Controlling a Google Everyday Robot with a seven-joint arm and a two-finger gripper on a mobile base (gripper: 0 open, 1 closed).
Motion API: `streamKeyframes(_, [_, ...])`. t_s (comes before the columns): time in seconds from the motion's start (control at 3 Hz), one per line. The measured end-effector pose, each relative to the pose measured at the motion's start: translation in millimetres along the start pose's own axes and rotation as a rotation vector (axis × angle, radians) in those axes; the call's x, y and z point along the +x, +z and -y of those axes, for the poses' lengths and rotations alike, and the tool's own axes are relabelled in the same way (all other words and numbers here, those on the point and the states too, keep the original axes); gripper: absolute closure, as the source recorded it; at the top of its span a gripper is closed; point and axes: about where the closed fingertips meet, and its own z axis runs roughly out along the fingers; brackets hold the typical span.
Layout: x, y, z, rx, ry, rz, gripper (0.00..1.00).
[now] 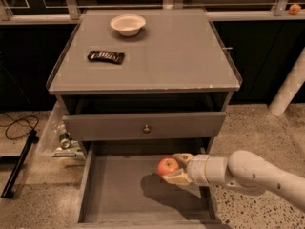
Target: Place apple into middle drawer
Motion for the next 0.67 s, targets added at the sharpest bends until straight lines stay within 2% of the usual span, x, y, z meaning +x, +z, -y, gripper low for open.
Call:
streamKeyframes(0.33, [21.3, 35.2, 9.6, -0.002, 0.02, -0.016, 1.0])
streamKeyframes(0.67, [39.4, 68.3, 18.6, 0.003, 0.022, -0.001, 1.0])
